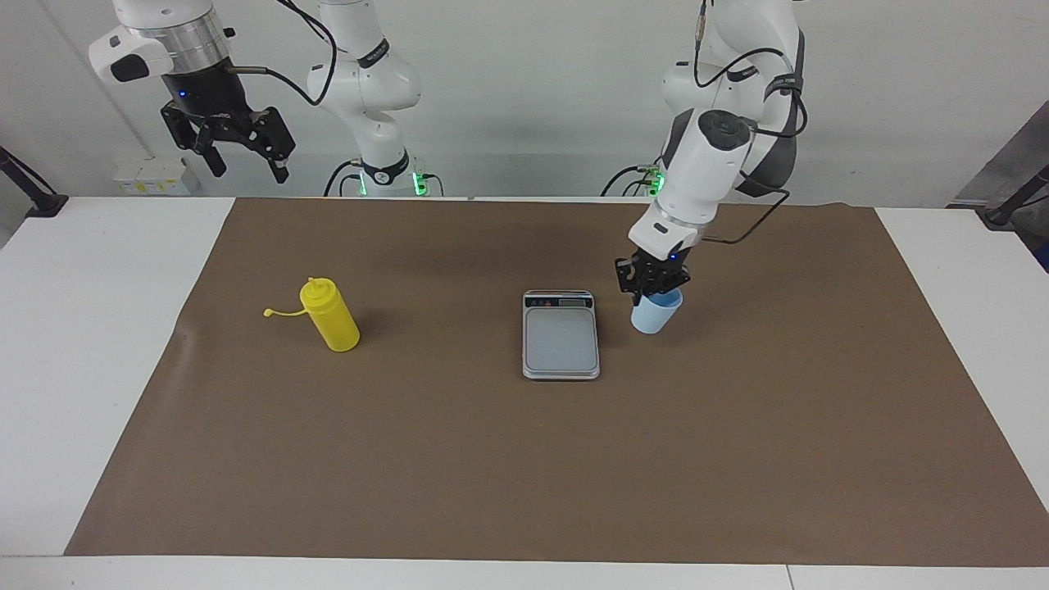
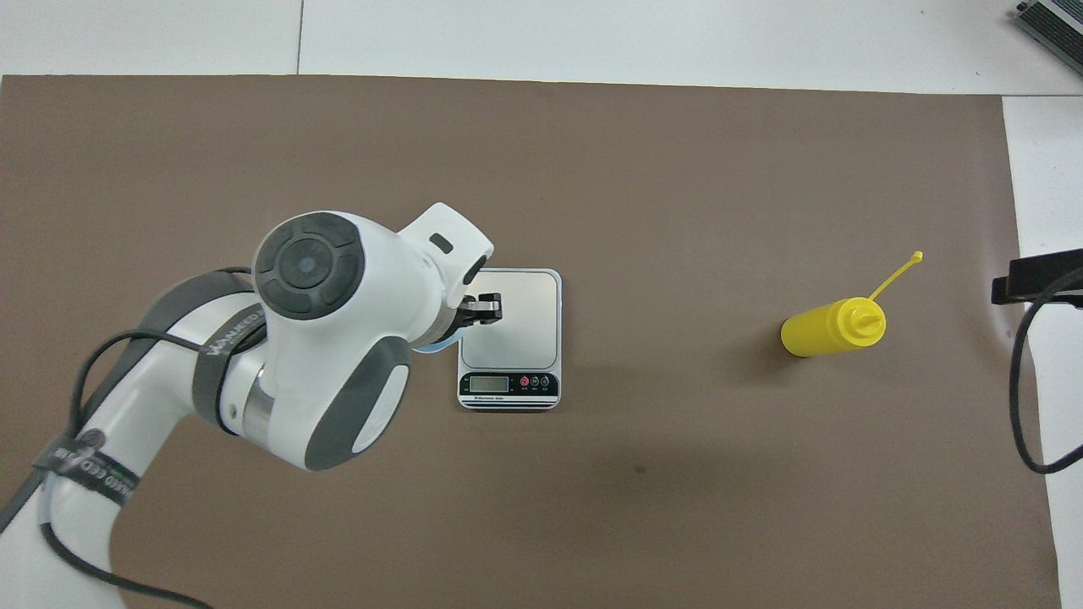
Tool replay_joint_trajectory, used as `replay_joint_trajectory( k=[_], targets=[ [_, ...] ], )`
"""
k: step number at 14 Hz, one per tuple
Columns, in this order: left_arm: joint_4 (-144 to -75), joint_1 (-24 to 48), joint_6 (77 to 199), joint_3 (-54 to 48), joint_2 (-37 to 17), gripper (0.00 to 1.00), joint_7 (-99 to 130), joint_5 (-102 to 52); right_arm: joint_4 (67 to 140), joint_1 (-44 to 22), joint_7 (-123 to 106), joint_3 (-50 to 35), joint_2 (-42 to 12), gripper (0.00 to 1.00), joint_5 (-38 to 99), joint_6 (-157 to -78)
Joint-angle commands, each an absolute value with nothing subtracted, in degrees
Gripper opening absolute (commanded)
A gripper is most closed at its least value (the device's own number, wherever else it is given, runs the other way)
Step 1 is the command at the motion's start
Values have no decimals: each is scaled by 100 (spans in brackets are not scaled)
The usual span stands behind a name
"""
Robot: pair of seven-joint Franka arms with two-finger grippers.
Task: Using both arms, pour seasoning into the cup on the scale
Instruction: 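Lower the blue cup onto the scale platform with the left gripper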
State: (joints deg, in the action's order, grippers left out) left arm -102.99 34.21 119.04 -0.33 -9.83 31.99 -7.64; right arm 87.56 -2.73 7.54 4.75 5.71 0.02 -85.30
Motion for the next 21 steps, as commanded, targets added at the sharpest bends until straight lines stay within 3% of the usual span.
replay_joint_trajectory(
  k=[1, 3, 21],
  targets=[
    [-9546, 3822, 11716, 79, -1888, 0, 3707, -660, 8842, -246, 756, 466, 668, 100, 114, -8490],
    [-9291, 3946, 11742, 70, -2231, 0, 4042, -414, 8851, -246, 747, 466, 668, 100, 114, -8490],
    [-9044, 3973, 12024, 70, -2698, 0, 4096, -229, 8851, -246, 756, 466, 668, 100, 114, -8499]
  ],
)
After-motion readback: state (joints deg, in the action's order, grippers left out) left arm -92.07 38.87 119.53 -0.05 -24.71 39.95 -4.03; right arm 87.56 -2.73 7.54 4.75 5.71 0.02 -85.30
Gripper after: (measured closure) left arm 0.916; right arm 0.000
